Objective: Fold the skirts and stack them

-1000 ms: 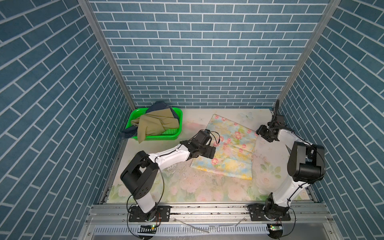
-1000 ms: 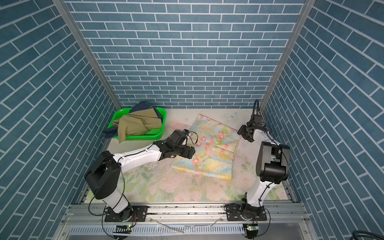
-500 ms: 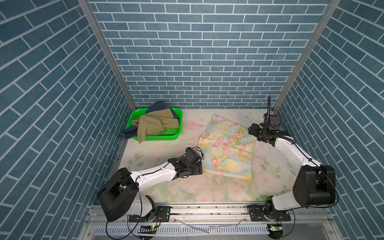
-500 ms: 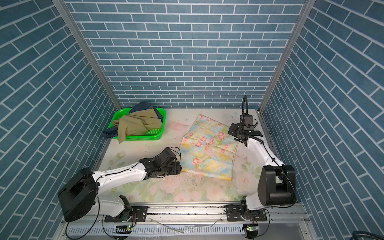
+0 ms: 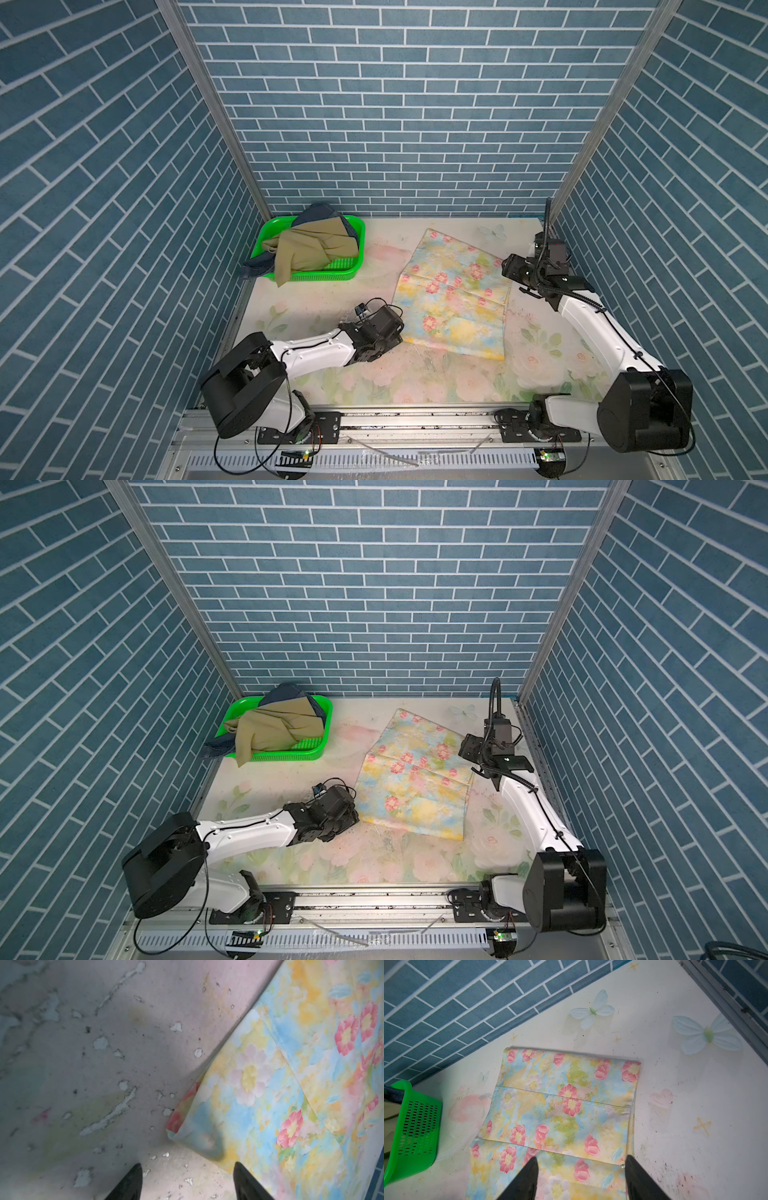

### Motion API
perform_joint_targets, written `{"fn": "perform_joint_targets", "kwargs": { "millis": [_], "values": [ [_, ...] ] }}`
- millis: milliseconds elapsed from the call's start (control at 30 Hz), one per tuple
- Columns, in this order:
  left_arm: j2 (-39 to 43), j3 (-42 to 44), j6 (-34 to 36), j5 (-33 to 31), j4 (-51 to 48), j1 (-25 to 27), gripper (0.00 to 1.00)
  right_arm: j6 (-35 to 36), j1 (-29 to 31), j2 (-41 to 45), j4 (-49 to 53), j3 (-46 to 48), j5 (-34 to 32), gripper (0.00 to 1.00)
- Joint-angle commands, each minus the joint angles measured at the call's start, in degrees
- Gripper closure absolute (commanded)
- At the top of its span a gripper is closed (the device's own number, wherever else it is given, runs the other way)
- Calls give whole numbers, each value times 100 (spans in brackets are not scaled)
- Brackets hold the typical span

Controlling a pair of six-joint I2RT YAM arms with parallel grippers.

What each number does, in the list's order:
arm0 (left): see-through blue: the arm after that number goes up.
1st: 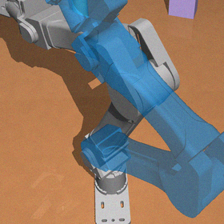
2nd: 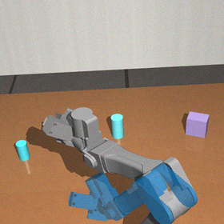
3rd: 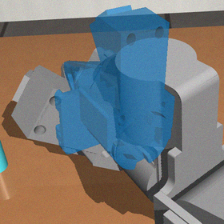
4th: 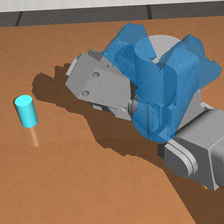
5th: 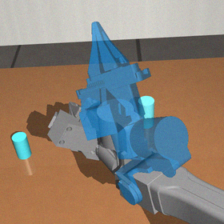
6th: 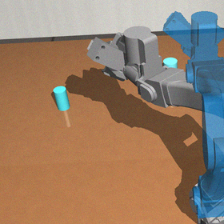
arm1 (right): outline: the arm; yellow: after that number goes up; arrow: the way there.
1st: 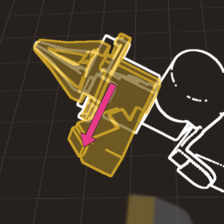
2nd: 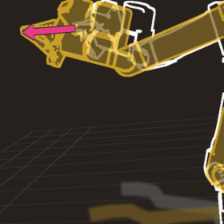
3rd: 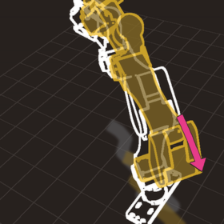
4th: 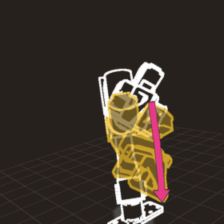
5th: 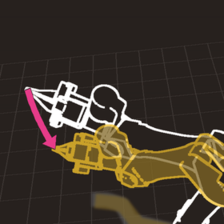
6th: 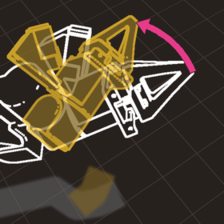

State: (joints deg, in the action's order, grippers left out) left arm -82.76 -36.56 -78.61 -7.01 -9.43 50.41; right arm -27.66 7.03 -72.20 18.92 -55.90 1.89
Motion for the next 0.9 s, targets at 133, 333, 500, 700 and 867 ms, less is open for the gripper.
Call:
{"fn": "perform_joint_targets", "kwargs": {
  "millis": [133,333,500,700,867],
  "values": [
    [-941,-1,-450,-331,493,39,69,145,20,252,256,102,-277,34],
    [-736,160,-207,-319,198,-121,100,221,26,159,307,78,-313,34],
    [168,847,313,-245,-127,-645,100,252,22,83,266,89,-312,34],
    [1080,964,1604,-102,-685,-1359,81,205,9,-197,99,81,-85,34],
    [1817,492,2609,-675,-1220,-1068,16,-103,-155,-613,-228,116,528,33]
  ]
}}
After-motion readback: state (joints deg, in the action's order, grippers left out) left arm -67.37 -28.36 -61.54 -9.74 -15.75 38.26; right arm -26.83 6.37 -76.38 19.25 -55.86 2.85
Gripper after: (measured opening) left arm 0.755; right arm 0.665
